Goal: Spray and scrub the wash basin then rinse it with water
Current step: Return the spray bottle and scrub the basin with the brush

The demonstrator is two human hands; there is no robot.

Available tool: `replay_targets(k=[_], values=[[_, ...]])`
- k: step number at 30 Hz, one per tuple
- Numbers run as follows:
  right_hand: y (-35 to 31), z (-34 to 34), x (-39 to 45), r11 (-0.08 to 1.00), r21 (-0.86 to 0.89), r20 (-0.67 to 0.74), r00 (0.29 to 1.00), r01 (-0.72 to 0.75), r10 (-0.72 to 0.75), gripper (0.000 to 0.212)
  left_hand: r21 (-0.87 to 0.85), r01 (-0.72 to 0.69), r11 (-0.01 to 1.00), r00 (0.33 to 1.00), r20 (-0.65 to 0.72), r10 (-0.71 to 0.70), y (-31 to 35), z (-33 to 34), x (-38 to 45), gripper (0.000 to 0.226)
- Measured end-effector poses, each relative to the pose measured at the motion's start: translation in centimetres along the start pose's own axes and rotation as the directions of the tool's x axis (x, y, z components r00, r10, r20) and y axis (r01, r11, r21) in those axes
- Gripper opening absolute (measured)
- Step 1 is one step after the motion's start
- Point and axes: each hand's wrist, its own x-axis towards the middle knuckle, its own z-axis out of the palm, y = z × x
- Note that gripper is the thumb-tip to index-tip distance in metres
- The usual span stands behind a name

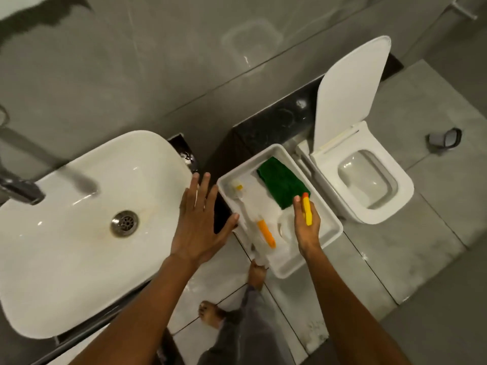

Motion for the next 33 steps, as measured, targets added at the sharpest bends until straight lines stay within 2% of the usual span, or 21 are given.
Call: replay_targets(k=[3, 8, 12, 15, 17, 19, 20, 21, 23, 24, 26, 29, 33], values=[[1.7, 0.0, 1.2, 0.999, -0.004, -0.024, 0.999, 0.033, -0.033, 0.032, 0.038, 0.006, 0.999, 1.0, 0.002, -0.006, -0.1, 0.2, 0.1, 0.089], [4.4, -0.6, 2.2, 0.998, -0.008, -0.062, 0.997, 0.055, -0.056, 0.034, 0.03, -0.01, 0.999, 1.0, 0.03, 0.009, -0.2, -0.1, 0.1, 0.079], [6.4, -1.0, 1.3, 0.98, -0.138, -0.076, 0.985, 0.141, -0.152, 0.016, 0.01, -0.012, 1.0, 0.999, 0.04, 0.011, 0.0, -0.3, 0.0, 0.075], [7.2, -1.0, 0.1, 0.985, -0.143, -0.18, 0.976, 0.1, -0.126, 0.029, 0.025, -0.001, 1.0, 0.998, 0.056, 0.0, 0.1, -0.4, 0.1, 0.077], [8.0, -0.4, -0.9, 0.98, -0.186, -0.312, 0.942, 0.069, -0.126, 0.05, 0.035, 0.004, 0.999, 0.998, 0.062, -0.006, 0.2, -0.4, 0.2, 0.08], [8.7, 1.1, -2.4, 0.986, -0.157, -0.466, 0.884, -0.056, -0.024, 0.061, 0.024, 0.002, 1.0, 0.998, 0.059, -0.004, 0.3, -0.4, 0.2, 0.082], [8.9, 2.1, -3.5, 0.985, -0.117, -0.501, 0.864, -0.128, 0.053, 0.058, 0.021, 0.002, 1.0, 0.998, 0.057, -0.003, 0.3, -0.4, 0.2, 0.082], [9.0, 3.2, -4.5, 0.979, -0.095, -0.481, 0.869, -0.182, 0.115, 0.05, 0.024, 0.002, 1.0, 0.998, 0.056, -0.003, 0.3, -0.4, 0.2, 0.082], [9.3, 5.3, -5.9, 0.97, -0.148, -0.298, 0.944, -0.191, 0.141, 0.033, 0.034, 0.006, 0.999, 0.998, 0.06, -0.008, 0.3, -0.4, 0.2, 0.082], [9.4, 6.2, -6.1, 0.962, -0.224, -0.193, 0.975, -0.157, 0.114, 0.031, 0.043, 0.01, 0.999, 0.998, 0.065, -0.013, 0.3, -0.4, 0.3, 0.083], [9.0, 7.6, -5.4, 0.913, -0.4, -0.038, 0.996, -0.085, 0.077, 0.044, 0.055, 0.019, 0.998, 0.997, 0.074, -0.023, 0.3, -0.2, 0.3, 0.085], [8.2, 8.8, -2.8, 0.798, -0.6, 0.06, 0.992, -0.054, 0.113, 0.054, 0.058, 0.015, 0.998, 0.998, 0.064, -0.019, 0.1, 0.3, 0.3, 0.085], [7.1, 9.3, -0.6, 0.769, -0.633, 0.126, 0.968, -0.089, 0.217, 0.039, 0.086, 0.008, 0.996, 0.999, 0.041, -0.012, -0.3, 0.8, 0.3, 0.085]])
